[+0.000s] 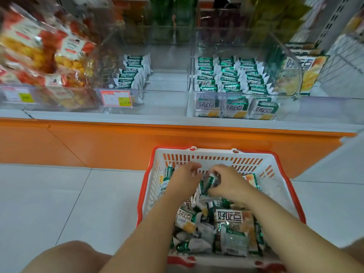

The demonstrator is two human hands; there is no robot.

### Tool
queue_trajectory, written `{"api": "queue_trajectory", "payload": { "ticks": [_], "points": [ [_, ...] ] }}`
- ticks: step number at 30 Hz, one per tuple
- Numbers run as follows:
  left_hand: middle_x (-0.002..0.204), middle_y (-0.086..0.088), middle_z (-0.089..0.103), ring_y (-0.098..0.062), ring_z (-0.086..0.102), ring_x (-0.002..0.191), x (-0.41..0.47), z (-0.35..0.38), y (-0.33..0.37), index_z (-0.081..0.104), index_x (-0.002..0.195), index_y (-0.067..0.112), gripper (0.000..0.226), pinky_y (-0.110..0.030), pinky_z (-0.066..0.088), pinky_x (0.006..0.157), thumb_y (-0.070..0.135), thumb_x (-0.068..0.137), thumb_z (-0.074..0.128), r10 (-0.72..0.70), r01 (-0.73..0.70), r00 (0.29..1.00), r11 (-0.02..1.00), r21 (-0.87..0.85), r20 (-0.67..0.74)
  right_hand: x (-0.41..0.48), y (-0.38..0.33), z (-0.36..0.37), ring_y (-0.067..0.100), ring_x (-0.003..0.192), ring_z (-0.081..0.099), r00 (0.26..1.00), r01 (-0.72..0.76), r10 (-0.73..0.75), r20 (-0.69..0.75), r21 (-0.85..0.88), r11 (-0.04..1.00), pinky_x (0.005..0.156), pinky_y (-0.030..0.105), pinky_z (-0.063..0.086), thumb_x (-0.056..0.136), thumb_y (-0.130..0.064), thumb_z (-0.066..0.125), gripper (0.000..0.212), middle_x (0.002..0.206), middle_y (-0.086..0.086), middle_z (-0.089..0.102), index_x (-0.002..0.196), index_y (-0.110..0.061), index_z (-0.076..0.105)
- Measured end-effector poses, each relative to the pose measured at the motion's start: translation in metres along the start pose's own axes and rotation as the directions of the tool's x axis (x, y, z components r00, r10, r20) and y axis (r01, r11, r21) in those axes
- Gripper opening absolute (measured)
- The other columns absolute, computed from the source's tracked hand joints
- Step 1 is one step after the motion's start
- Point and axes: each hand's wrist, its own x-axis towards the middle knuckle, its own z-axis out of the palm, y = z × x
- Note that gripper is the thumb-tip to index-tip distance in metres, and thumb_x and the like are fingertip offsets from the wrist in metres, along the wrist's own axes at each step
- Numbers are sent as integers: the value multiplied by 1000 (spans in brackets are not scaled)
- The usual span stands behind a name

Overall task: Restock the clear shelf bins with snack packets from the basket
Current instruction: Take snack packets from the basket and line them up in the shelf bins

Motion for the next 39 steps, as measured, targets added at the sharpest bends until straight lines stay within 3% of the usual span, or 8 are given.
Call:
{"api": "queue_trajectory", "payload": {
  "ticks": [8, 14, 18, 23, 27, 32, 36, 39],
  "points": [
    [118, 4, 66, -13, 60, 112, -29, -120, 68, 53, 130, 27, 41, -42, 41, 102, 31, 90, 62, 133, -5, 942, 923, -385, 307, -46, -90, -69, 4, 108, 48, 916, 369, -344, -205, 100, 924, 79, 21, 41, 75, -25, 75, 47, 116, -14, 48, 105, -45, 45],
    [112, -1, 69, -15, 64, 105, -53, -146, 62, 55, 125, 25, 53, -33, 46, 94, 38, 74, 61, 214, 13, 891, 870, -494, 400, -55, -117, -84, -5, 127, 39, 873, 481, -452, -181, 169, 860, 104, 39, 42, 77, -17, 75, 65, 127, -25, 45, 121, -52, 43],
    [108, -2, 68, -14, 61, 104, -50, -153, 56, 62, 114, 24, 41, -32, 46, 96, 40, 76, 58, 257, -41, 895, 860, -508, 364, -43, -126, -86, -9, 133, 31, 868, 496, -470, -159, 313, 810, 107, 30, 40, 77, 0, 73, 76, 140, -20, 42, 133, -40, 40],
    [82, 9, 71, -4, 64, 82, -38, -165, 52, 67, 87, 22, 13, -28, 48, 86, 32, 80, 63, 198, -75, 969, 802, -593, 145, -18, -138, -88, -2, 116, 53, 867, 483, -372, -332, 374, 792, 93, 26, 50, 80, 0, 68, 60, 124, -19, 53, 117, -42, 46],
    [90, 10, 70, -4, 63, 82, -22, -172, 52, 65, 107, 24, 17, -29, 46, 84, 25, 91, 58, 121, -109, 992, 738, -666, -28, 6, -152, -88, 5, 100, 63, 888, 445, -319, -332, 446, 776, 80, 25, 55, 80, -17, 69, 43, 113, -14, 61, 114, -36, 52],
    [96, 5, 68, -8, 63, 86, -3, -183, 47, 65, 108, 25, 18, -30, 48, 86, 21, 91, 59, 50, -198, 973, 679, -707, -225, 50, -185, -93, 4, 89, 62, 814, 493, -353, -461, 227, 840, 76, 22, 53, 81, -16, 72, 29, 95, -18, 62, 89, -37, 54],
    [90, 11, 59, 8, 55, 74, 20, -200, 26, 61, 114, 25, 25, -9, 43, 67, 16, 91, 58, -154, -298, 717, 814, -499, -680, 103, -212, -103, 5, 81, 56, 739, 561, -427, -521, 127, 818, 72, 16, 45, 80, -10, 72, 27, 89, -18, 59, 87, -29, 55],
    [122, 2, 55, -2, 50, 110, 34, -207, 5, 57, 117, 28, 31, -20, 41, 90, 15, 90, 58, -234, -229, 591, 869, -439, -772, 145, -224, -100, -2, 81, 52, 743, 556, -489, -457, 15, 831, 65, 3, 36, 78, -7, 72, 25, 86, -16, 55, 92, -20, 56]
  ]
}}
